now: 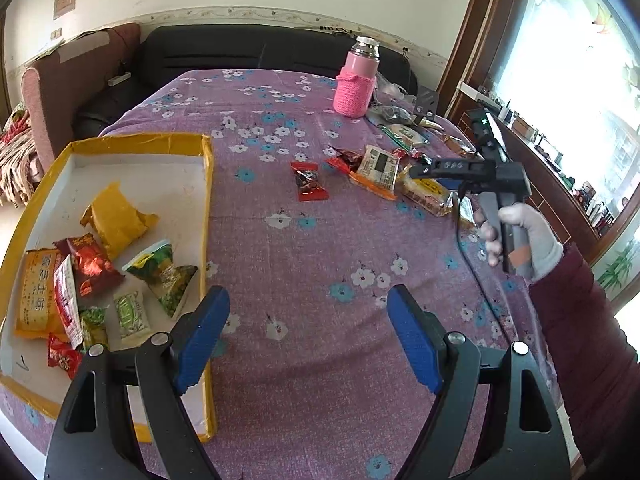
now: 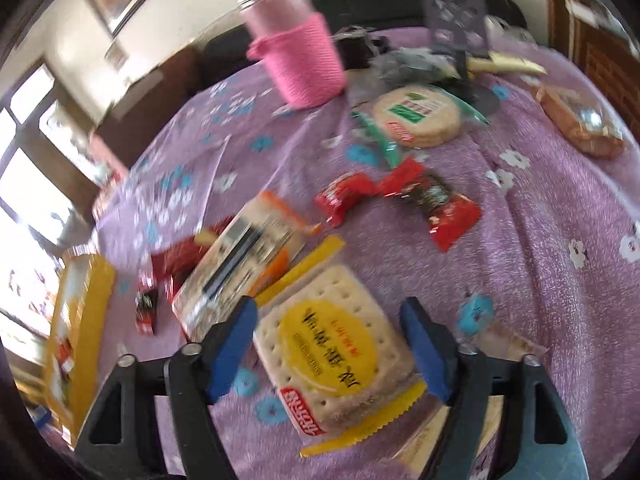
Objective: Organize snacks
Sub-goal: 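Move both tools back to the snacks, right tool toward the yellow-labelled cracker packet, then grasp the yellow-labelled cracker packet with the right tool while the left tool grasps the barcoded cracker bar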
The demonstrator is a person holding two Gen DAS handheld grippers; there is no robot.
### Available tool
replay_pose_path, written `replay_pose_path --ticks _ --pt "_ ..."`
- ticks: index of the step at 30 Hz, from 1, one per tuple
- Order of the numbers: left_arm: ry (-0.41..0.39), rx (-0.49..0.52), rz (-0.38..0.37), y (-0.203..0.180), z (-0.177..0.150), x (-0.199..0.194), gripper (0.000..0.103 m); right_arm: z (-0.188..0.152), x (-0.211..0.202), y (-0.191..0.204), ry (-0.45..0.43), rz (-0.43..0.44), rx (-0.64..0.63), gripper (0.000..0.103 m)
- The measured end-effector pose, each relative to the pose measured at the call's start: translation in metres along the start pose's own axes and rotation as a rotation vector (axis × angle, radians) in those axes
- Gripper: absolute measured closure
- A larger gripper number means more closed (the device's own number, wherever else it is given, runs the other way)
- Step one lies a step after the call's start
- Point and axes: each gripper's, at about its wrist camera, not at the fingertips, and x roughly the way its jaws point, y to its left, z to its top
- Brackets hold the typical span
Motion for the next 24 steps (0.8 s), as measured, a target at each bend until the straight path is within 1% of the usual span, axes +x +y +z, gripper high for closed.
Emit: replay_pose_path --ticks 4,6,7,8,10,11,12,13,16,17,19,21,22,23,24 --pt "-0.007 0.006 0.001 -0.003 0.002 -0.003 0.022 -0.01 0.012 0.029 0.003 -0.117 -0.101 0.012" --pt "-0.002 0.015 0.004 -0.005 0.004 -0.004 0.022 -0.015 0.016 0.039 -0.002 -0.174 -0.137 0.012" --pt "0.001 0.019 0.003 -0.005 0.006 -0.004 0.022 -0.017 0.019 0.042 0.0 -0.214 -0.153 0.018" --pt "0.002 0.026 -0.01 -0.007 0.01 -0.002 0.022 -0.021 0.02 0.045 0.005 -0.258 -0.166 0.019" --pt "0.019 0.05 -0.057 -0.011 0.017 0.003 0.022 -0.027 0.015 0.046 -0.001 -0.272 -0.147 0.029" --pt "0.035 0.068 -0.089 -0.015 0.022 0.009 0.022 -0.033 0.009 0.046 0.001 -0.278 -0.127 0.031" --pt "0.044 0.091 -0.108 -0.021 0.028 0.014 0.022 -0.038 0.004 0.044 -0.001 -0.277 -0.11 0.032" --pt "0.047 0.111 -0.111 -0.027 0.032 0.017 0.022 -0.044 -0.003 0.041 -0.004 -0.268 -0.084 0.032" --pt "0.075 0.197 -0.082 -0.053 0.054 0.042 0.022 -0.061 -0.021 0.03 -0.037 -0.207 -0.002 0.032" --pt "0.093 0.208 -0.077 -0.06 0.062 0.053 0.022 -0.068 -0.028 0.027 -0.057 -0.169 0.022 0.032" --pt "0.129 0.212 -0.091 -0.069 0.074 0.075 0.022 -0.076 -0.038 0.02 -0.095 -0.113 0.052 0.032" --pt "0.164 0.212 -0.125 -0.081 0.088 0.101 0.031 -0.079 -0.048 0.012 -0.137 -0.068 0.092 0.032" --pt "0.182 0.211 -0.137 -0.085 0.095 0.113 0.04 -0.079 -0.052 0.006 -0.153 -0.046 0.119 0.032" --pt "0.203 0.215 -0.139 -0.092 0.104 0.131 0.042 -0.078 -0.056 0.002 -0.164 -0.027 0.138 0.032" --pt "0.203 0.219 -0.131 -0.095 0.108 0.138 0.042 -0.078 -0.057 -0.001 -0.168 -0.012 0.152 0.032"
